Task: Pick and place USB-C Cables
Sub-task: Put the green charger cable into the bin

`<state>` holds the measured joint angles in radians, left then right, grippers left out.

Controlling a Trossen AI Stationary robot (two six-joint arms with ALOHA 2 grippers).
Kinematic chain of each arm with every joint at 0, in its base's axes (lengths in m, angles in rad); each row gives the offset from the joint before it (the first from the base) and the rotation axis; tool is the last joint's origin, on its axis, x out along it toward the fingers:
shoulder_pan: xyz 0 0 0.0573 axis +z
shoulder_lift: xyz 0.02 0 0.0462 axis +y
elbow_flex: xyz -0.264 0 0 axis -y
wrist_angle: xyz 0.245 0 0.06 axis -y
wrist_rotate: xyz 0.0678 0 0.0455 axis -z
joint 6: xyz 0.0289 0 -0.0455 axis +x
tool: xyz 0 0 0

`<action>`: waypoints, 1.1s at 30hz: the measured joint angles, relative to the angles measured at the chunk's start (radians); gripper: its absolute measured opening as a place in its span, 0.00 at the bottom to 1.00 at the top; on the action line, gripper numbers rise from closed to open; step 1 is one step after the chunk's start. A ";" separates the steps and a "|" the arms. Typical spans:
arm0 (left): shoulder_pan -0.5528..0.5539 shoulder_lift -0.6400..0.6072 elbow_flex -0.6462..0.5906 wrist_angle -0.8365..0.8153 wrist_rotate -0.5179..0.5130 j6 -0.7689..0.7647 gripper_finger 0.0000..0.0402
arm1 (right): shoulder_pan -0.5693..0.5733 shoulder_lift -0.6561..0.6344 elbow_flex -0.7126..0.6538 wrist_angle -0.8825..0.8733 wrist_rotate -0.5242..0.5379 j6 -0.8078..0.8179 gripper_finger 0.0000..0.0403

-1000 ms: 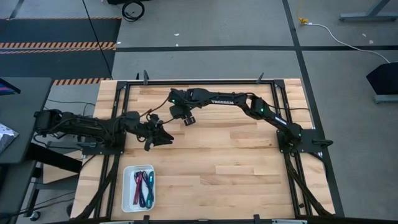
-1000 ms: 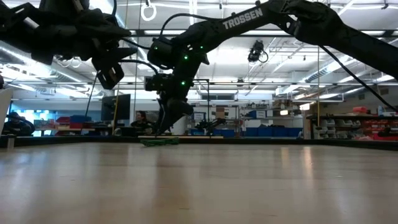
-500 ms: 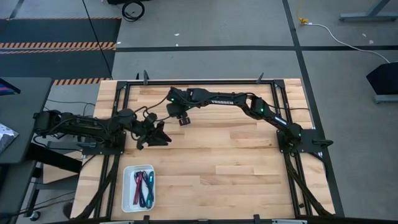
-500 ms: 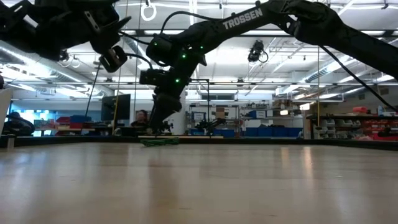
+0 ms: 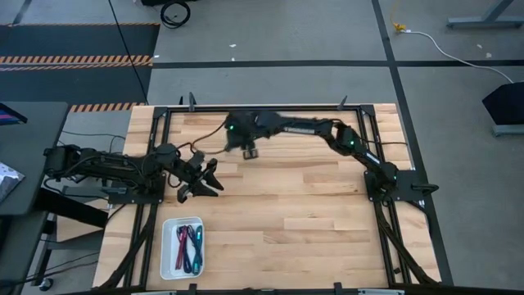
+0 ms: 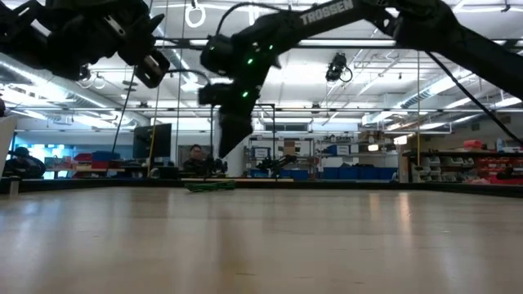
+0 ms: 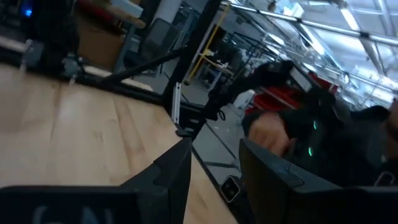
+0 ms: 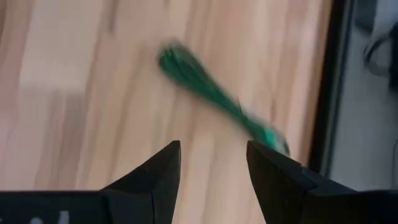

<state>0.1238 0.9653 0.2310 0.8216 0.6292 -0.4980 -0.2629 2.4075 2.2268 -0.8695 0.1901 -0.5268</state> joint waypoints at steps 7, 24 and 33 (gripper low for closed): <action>0.022 0.000 0.000 0.077 -0.033 0.198 0.35 | -0.083 -0.143 0.000 -0.279 -0.080 0.176 0.47; 0.236 0.242 0.505 -0.890 -0.685 0.359 0.35 | -0.109 -0.409 0.000 -0.675 -0.149 0.420 0.47; 0.415 0.665 0.941 -1.497 -0.713 0.373 0.35 | -0.009 -0.508 0.000 -0.702 -0.149 0.517 0.47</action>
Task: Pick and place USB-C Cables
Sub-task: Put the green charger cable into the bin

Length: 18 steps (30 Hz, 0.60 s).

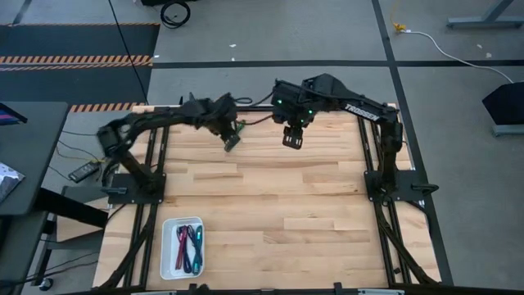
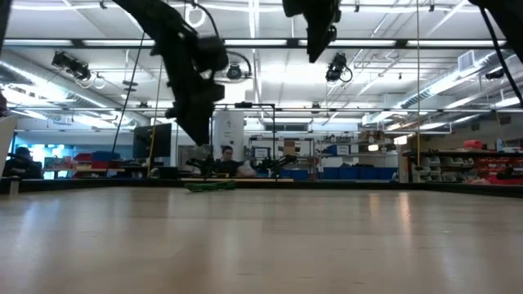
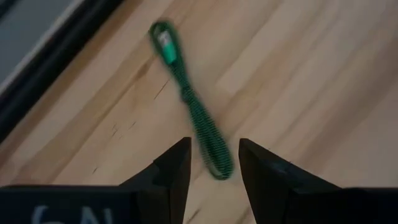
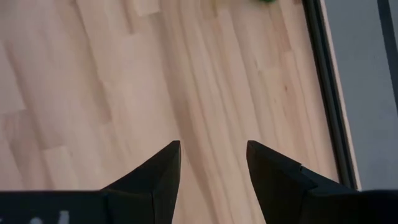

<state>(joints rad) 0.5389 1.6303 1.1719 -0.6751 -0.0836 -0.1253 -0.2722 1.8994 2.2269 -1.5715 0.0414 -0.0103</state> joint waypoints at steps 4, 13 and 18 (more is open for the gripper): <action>0.029 0.111 0.074 -0.009 0.073 0.008 0.36 | 0.049 -0.021 0.000 0.000 0.000 0.018 0.47; 0.029 0.233 0.121 -0.023 0.119 -0.077 0.52 | 0.164 -0.022 -0.004 0.000 0.003 0.096 0.47; 0.028 0.237 0.115 -0.015 0.120 -0.118 0.61 | 0.230 -0.020 -0.005 0.000 0.016 0.095 0.47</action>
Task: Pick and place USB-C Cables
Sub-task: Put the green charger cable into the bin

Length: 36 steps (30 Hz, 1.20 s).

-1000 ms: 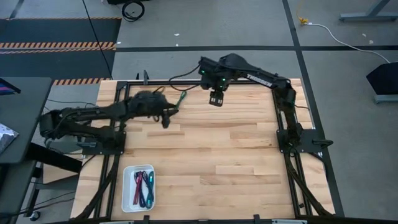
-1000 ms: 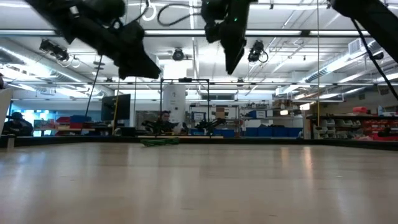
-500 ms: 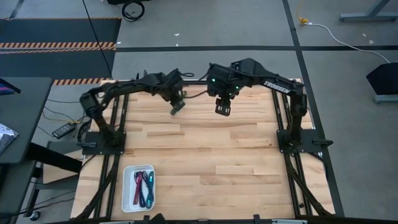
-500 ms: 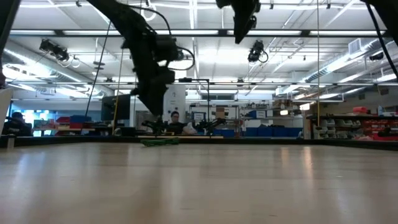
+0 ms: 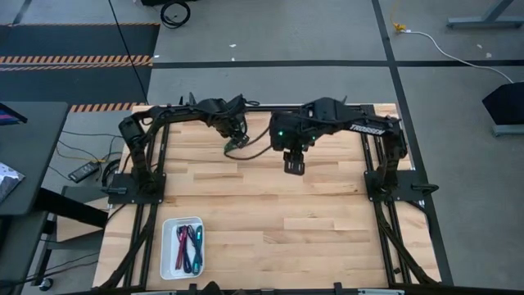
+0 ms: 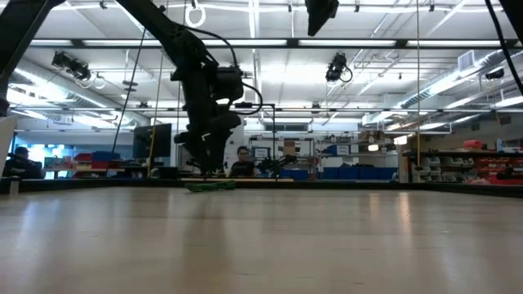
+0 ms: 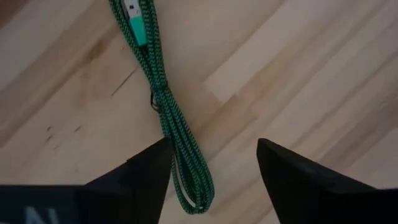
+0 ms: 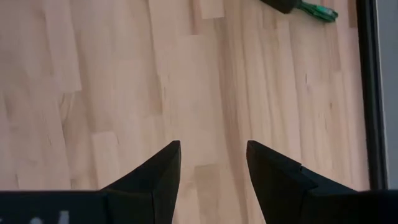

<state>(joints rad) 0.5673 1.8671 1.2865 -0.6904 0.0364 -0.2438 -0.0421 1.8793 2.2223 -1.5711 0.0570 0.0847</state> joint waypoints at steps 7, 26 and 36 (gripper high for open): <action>-0.005 0.000 0.000 -0.001 -0.032 -0.051 0.63 | 0.066 0.000 0.000 0.000 0.029 0.000 0.47; -0.020 0.121 0.001 -0.036 -0.047 -0.107 0.57 | 0.222 -0.017 -0.001 0.000 0.028 0.021 0.47; -0.049 0.123 0.000 -0.050 -0.083 -0.078 0.45 | 0.239 -0.023 -0.001 0.000 0.029 0.018 0.47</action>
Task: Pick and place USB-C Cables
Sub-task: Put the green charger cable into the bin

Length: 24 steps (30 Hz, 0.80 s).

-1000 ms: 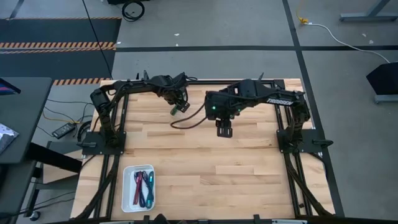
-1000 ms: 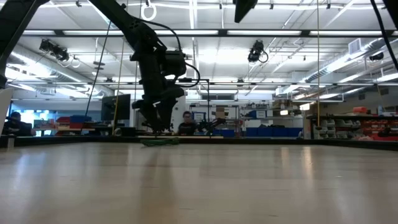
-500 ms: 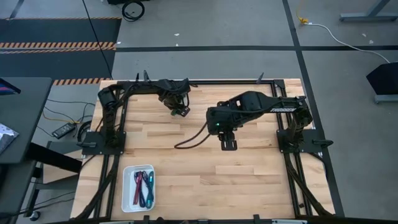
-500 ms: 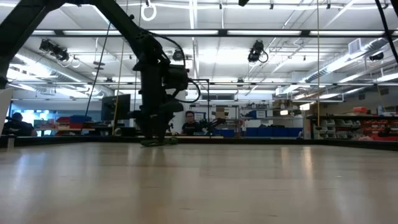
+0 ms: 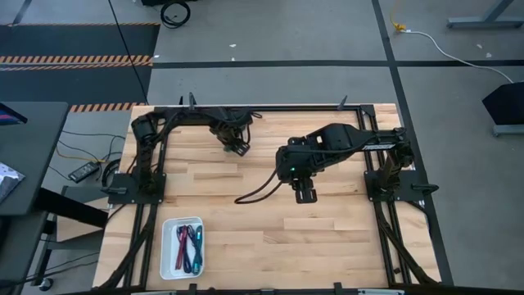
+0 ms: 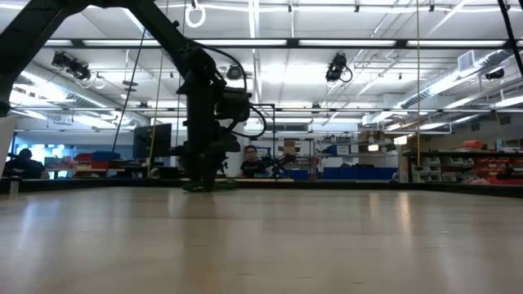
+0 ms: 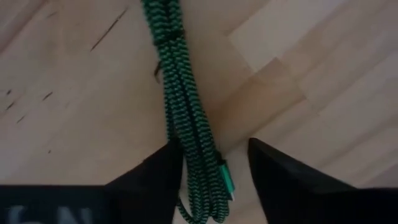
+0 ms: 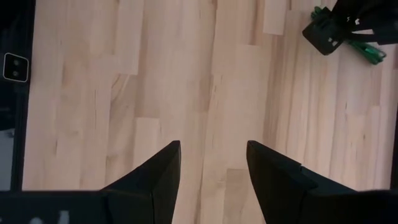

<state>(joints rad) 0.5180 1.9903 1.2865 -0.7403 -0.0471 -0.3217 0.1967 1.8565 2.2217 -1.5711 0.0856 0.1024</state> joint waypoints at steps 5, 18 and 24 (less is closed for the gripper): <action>-0.024 0.000 0.001 -0.011 0.000 0.004 0.18 | 0.007 0.000 0.000 0.000 0.000 0.000 0.47; -0.092 -0.137 0.032 -0.196 0.170 0.042 0.06 | 0.057 0.000 0.000 0.000 -0.002 0.011 0.47; -0.238 -0.308 0.104 -0.330 0.174 -0.028 0.06 | 0.096 0.000 0.000 0.000 -0.003 0.010 0.47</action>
<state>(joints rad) 0.2802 1.6827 1.3905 -1.0701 0.1274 -0.3502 0.2928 1.8568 2.2219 -1.5711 0.0826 0.1127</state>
